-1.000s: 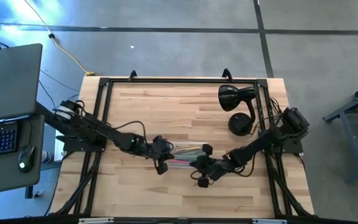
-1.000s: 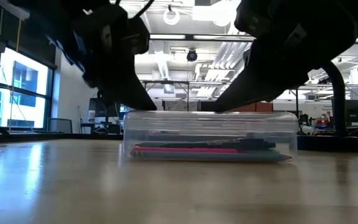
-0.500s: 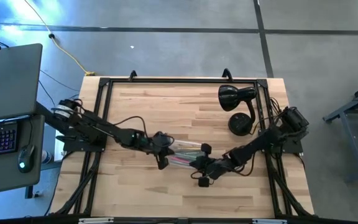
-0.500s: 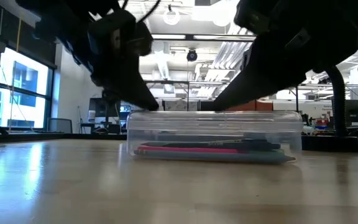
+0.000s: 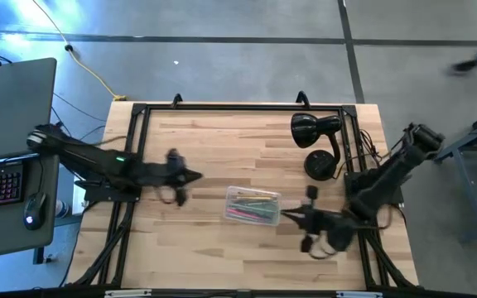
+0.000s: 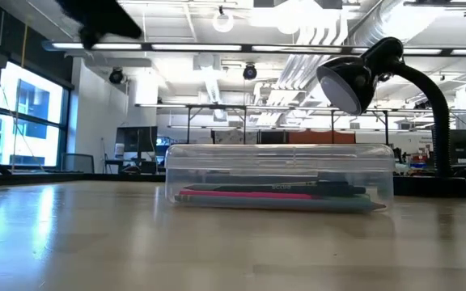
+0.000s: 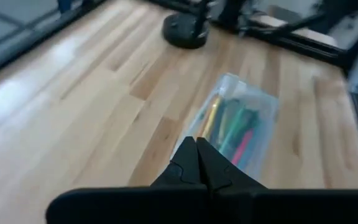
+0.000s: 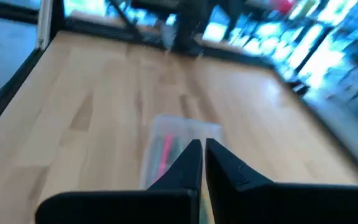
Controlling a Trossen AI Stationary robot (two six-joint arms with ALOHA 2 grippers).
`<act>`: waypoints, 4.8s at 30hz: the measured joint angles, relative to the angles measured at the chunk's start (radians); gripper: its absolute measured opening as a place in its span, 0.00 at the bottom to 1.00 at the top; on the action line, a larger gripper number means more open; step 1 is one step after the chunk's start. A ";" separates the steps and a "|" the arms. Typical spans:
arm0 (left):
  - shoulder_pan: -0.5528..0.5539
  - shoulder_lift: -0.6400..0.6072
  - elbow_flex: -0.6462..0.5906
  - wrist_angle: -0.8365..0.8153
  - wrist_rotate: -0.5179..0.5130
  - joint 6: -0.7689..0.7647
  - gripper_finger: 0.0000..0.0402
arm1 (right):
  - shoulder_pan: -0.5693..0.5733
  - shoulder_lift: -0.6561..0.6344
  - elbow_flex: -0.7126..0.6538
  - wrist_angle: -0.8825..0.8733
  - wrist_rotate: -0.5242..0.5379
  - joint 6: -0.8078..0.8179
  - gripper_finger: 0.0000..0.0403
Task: Pick & place school supplies into a supply box
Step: Return to Home Position
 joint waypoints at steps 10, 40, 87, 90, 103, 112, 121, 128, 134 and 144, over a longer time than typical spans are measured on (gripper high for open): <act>-0.202 -0.580 -0.091 -0.212 -0.034 0.225 0.04 | 0.201 -0.232 -0.206 0.022 0.040 0.054 0.00; -0.230 -0.944 -0.484 0.136 -0.021 0.551 0.05 | -0.230 -0.955 -0.824 0.592 -0.532 -0.442 0.00; -0.230 -0.885 -0.704 0.301 0.188 0.575 0.12 | -0.230 -0.966 -0.825 0.484 -0.273 -0.287 0.00; -0.231 -0.885 -0.704 0.301 0.188 0.575 0.12 | -0.230 -0.966 -0.825 0.485 -0.273 -0.287 0.00; -0.231 -0.885 -0.704 0.300 0.188 0.575 0.12 | -0.230 -0.966 -0.825 0.485 -0.273 -0.287 0.00; -0.231 -0.885 -0.704 0.299 0.188 0.574 0.12 | -0.230 -0.966 -0.826 0.485 -0.273 -0.287 0.00; -0.231 -0.885 -0.704 0.299 0.188 0.574 0.12 | -0.230 -0.966 -0.826 0.485 -0.273 -0.287 0.00; -0.231 -0.885 -0.705 0.299 0.188 0.574 0.12 | -0.230 -0.966 -0.826 0.484 -0.273 -0.287 0.00; -0.231 -0.885 -0.705 0.299 0.188 0.574 0.12 | -0.230 -0.966 -0.826 0.485 -0.273 -0.287 0.00; -0.231 -0.886 -0.705 0.299 0.187 0.574 0.12 | -0.230 -0.966 -0.826 0.484 -0.273 -0.287 0.00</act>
